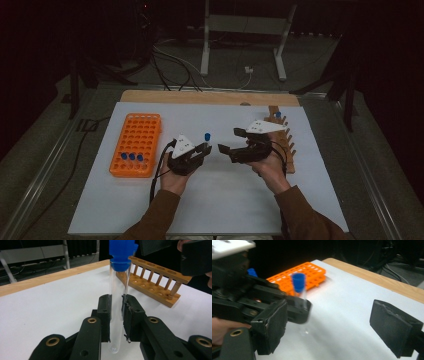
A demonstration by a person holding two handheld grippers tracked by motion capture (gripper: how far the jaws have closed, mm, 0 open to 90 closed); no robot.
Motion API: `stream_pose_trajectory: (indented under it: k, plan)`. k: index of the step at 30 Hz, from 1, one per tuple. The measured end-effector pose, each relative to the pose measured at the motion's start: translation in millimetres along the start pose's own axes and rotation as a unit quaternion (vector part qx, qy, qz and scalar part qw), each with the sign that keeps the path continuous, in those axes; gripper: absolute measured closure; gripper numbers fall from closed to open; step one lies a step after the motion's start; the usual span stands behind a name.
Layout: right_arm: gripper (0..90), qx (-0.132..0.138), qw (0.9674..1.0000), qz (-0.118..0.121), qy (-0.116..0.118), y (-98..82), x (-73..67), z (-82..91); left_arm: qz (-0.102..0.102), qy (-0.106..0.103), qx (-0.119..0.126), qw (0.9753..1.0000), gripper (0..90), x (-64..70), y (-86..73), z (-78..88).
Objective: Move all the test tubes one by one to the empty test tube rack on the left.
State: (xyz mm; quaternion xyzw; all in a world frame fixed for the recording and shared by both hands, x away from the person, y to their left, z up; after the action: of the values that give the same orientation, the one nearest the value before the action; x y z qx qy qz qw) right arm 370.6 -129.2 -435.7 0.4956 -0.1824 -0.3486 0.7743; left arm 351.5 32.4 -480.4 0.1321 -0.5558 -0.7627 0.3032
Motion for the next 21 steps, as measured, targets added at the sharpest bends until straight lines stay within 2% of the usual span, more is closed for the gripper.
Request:
stream_pose_trajectory:
  k: [6,10,14,21]
  plan:
    - [5.9,0.004,0.9997,-0.008,-0.022,-5.8,15.1,5.1,0.006,-0.001,0.004,1.0000,78.0,-3.1,-1.5,9.0]
    - [2.9,0.000,0.9987,0.000,-0.052,-10.9,25.6,8.2,0.007,0.003,0.004,1.0000,78.0,-5.6,-3.7,16.1]
    - [0.6,-0.005,0.9975,0.006,-0.071,-18.5,34.9,11.9,0.008,0.004,0.006,0.9999,78.0,-6.8,-6.0,23.8]
    - [0.0,0.000,0.9953,-0.012,-0.096,-27.3,52.1,23.2,0.006,0.007,0.002,1.0000,78.0,-8.5,-13.5,36.5]
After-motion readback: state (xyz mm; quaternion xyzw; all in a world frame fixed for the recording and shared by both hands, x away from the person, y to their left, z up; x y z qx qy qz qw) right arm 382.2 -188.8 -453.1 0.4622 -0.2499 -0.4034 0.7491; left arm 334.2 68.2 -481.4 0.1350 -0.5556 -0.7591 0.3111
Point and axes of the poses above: each handheld gripper's, and its own axes: z roughly backward along the jaws, y roughly out of its top, x roughly to its right, the point moved 6 cm from there along -z, roughly forward along the jaws, and after that the axes turned 8 degrees about -y, right-handed, at the moved point
